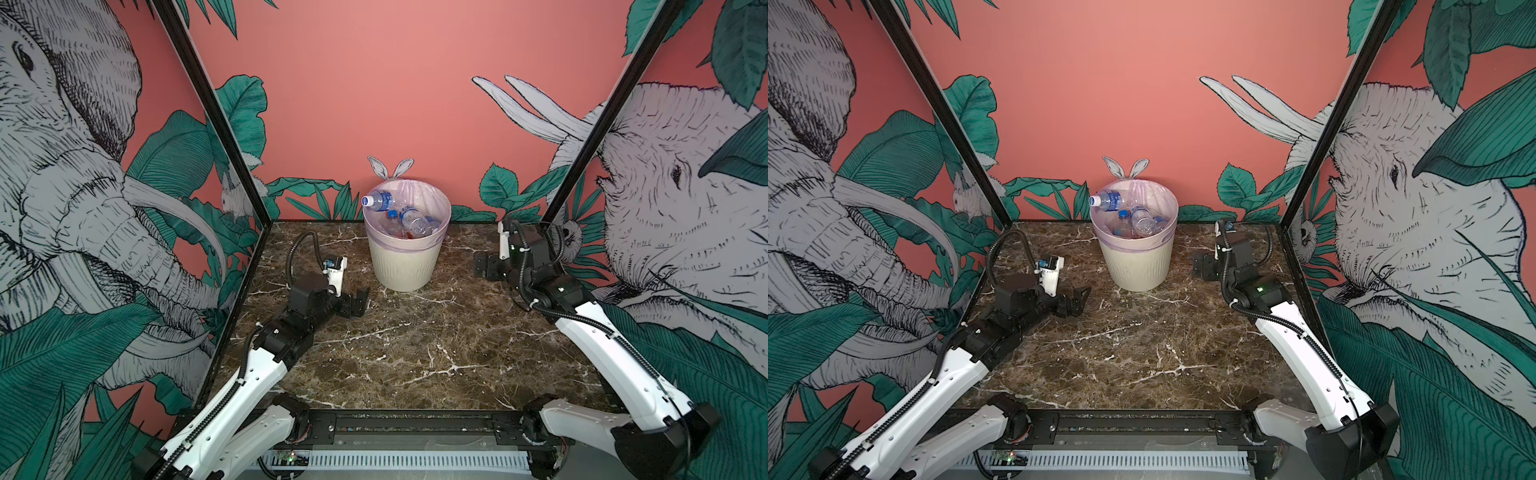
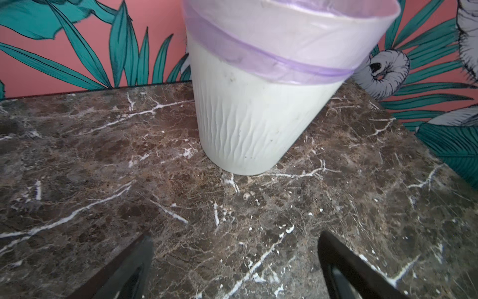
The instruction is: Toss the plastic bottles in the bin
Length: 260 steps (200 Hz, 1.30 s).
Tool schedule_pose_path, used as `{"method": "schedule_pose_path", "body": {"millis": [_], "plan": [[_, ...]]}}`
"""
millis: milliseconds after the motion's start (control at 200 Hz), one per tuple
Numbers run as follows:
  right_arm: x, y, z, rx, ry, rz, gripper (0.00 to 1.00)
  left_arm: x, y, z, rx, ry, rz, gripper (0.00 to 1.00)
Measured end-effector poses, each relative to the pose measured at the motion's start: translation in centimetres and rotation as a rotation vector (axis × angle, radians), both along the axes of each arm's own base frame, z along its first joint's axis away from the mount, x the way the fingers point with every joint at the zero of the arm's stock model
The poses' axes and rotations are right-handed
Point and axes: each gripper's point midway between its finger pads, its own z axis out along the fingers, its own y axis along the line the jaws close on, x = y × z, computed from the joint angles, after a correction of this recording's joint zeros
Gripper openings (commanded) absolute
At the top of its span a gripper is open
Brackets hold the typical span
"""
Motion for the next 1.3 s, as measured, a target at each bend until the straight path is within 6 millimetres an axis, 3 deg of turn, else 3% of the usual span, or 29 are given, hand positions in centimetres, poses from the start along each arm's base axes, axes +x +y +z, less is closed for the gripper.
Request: {"method": "schedule_pose_path", "body": {"millis": [355,555,705,810,925,1015,1180,1300], "plan": [[-0.4,-4.1,-3.8,-0.052,0.065,-0.127,1.00,4.7,9.3,0.5,-0.074,-0.006,0.355,0.99],[-0.7,-6.2,-5.4,-0.076,0.083,-0.192,1.00,5.9,11.6,-0.6,-0.033,-0.038,0.435,1.00],[-0.4,-6.7,-6.6,-0.086,0.070,-0.204,1.00,5.6,13.6,-2.8,0.031,-0.110,0.493,1.00],[-0.7,-6.7,-8.3,-0.098,0.067,-0.191,0.99,5.1,14.6,-4.7,0.082,-0.127,0.521,1.00],[-0.9,-6.6,-9.5,-0.108,0.041,-0.165,0.99,5.0,15.2,-5.4,0.130,-0.149,0.537,1.00],[-1.0,-6.4,-9.8,-0.111,-0.005,-0.138,0.99,5.0,15.4,-6.1,0.162,-0.198,0.526,0.99],[-0.9,-6.1,-9.9,-0.126,-0.055,-0.104,0.99,5.4,15.3,-9.5,0.231,-0.173,0.495,1.00],[-0.6,-5.9,-9.8,-0.143,-0.082,-0.084,0.99,6.4,15.0,-10.2,0.253,-0.187,0.468,1.00]]}}
